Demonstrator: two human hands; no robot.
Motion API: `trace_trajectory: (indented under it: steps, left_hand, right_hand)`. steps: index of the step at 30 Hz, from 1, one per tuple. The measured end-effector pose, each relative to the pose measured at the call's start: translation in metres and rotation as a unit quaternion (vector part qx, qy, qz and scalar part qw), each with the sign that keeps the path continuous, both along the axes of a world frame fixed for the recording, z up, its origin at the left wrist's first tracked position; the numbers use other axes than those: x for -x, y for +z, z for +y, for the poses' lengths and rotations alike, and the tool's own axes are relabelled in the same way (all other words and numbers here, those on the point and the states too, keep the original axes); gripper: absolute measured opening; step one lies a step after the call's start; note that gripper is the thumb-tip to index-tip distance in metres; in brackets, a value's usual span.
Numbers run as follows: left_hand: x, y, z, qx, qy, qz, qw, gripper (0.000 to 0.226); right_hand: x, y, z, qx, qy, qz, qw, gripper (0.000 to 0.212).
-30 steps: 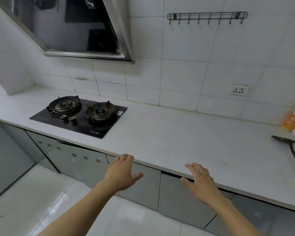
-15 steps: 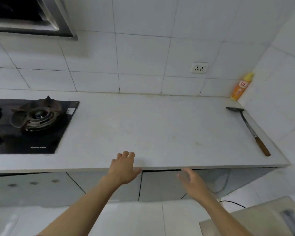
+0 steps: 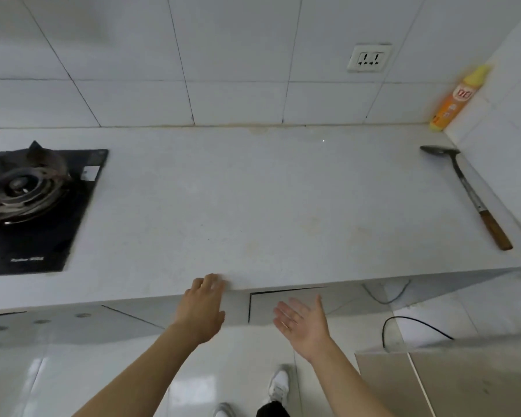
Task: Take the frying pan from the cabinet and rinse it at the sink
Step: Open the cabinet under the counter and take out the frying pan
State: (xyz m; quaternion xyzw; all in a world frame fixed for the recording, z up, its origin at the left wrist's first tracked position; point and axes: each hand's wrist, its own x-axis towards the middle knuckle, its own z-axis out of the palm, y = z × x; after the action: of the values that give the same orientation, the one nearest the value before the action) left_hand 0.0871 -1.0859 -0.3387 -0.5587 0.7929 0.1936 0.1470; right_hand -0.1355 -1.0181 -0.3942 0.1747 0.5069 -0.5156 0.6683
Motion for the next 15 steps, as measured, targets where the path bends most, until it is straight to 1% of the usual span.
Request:
trace_trajectory:
  steps: [5,8,10,12,15]
  left_hand:
    - [0.010,-0.006,0.000,0.018,-0.004,-0.009,1.000,0.052]
    - [0.016,-0.008,0.004,0.022,-0.011,-0.032,0.999,0.064]
    - [0.018,-0.009,0.008,0.019,-0.018,-0.049,0.998,0.074]
    - [0.020,-0.009,0.009,0.012,-0.019,-0.066,0.998,0.080]
    - [0.023,-0.008,0.005,0.008,-0.048,-0.102,0.994,0.075]
  right_hand:
    - [-0.022,-0.025,-0.025,-0.015,-0.051,-0.057,0.997,0.084]
    - [-0.029,-0.036,-0.032,-0.027,-0.072,-0.074,0.994,0.083]
    - [-0.033,-0.041,-0.034,-0.028,-0.088,-0.078,0.993,0.077]
    - [-0.036,-0.043,-0.035,-0.038,-0.113,-0.073,0.990,0.066]
    - [-0.042,-0.039,-0.042,-0.038,-0.147,-0.071,0.986,0.057]
